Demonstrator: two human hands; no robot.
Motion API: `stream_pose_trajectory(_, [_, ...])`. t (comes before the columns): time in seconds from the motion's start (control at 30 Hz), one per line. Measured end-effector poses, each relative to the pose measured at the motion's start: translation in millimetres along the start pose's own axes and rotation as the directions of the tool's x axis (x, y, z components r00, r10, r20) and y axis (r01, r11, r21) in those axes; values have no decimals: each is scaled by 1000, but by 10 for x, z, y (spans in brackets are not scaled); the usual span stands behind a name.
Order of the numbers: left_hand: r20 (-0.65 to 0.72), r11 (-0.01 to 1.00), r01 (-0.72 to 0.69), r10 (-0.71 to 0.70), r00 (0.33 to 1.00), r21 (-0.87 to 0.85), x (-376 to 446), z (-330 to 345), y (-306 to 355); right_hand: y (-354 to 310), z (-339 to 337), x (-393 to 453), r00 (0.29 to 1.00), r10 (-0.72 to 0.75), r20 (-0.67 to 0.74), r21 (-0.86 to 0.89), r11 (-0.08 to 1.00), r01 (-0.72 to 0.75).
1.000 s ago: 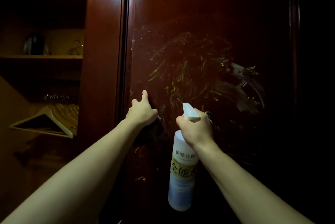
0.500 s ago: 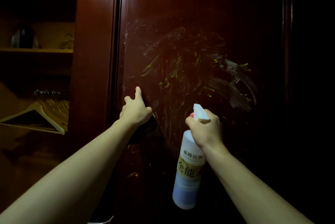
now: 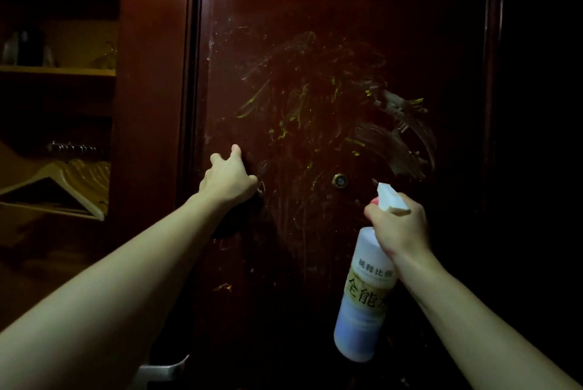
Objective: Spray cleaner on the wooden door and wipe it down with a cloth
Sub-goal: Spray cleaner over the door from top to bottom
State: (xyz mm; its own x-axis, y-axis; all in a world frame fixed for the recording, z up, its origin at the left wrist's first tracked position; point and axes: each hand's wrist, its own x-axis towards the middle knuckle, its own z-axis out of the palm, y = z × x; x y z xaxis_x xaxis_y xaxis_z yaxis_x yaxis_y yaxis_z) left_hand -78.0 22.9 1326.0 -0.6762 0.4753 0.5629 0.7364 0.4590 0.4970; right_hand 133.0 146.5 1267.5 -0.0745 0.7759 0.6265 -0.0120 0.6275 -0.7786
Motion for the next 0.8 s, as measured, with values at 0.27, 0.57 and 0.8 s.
stream_pose_trajectory(0.27, [-37,998,-27,29,999,56,-111,80,43,87,-238,58,992,42,-120,5,999,-42])
stream_pose_trajectory(0.57, [-54,992,-28,34,998,123,-174,141,75,40,-358,114,989,-19,-149,-70,998,9])
stream_pose_trajectory(0.8, [-36,978,-48,56,998,205,-119,160,-35,-18,-260,29,995,-6,-102,-86,996,-3])
